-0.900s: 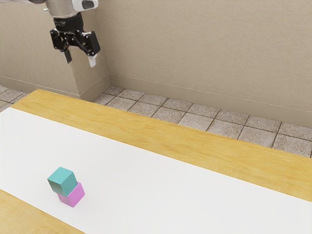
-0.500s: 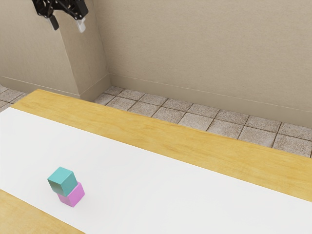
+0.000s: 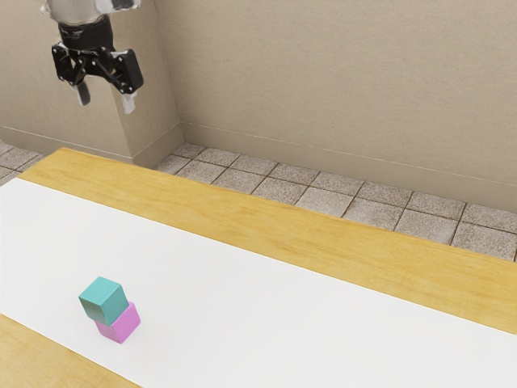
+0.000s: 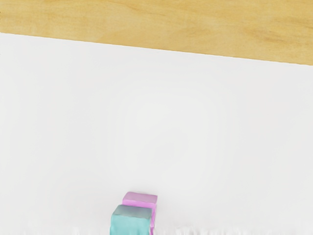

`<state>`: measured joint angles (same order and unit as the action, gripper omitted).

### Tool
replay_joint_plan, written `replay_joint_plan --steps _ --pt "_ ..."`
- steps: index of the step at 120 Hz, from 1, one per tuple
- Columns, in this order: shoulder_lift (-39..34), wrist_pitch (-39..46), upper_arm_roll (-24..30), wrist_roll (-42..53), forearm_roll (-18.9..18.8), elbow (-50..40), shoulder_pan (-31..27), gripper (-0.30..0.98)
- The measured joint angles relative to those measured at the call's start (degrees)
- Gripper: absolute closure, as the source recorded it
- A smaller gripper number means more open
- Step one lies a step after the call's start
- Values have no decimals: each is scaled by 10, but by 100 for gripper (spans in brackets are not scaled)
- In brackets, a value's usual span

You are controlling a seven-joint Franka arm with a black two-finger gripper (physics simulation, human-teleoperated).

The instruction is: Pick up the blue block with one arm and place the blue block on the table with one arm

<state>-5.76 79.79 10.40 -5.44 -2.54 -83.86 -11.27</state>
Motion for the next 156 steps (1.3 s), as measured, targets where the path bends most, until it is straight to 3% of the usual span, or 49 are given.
replay_joint_plan --steps 9,23,39,55,109,156 --pt "-86 56 1 4 9 -172 12 0" --pt "-188 132 2 14 27 -362 2 0" --pt "-251 199 -1 27 36 -503 0 0" --pt "-292 248 -3 38 51 -587 -14 0" --pt "-308 382 -10 144 57 -706 -39 0" --pt "-228 453 -2 205 65 -702 -58 0"
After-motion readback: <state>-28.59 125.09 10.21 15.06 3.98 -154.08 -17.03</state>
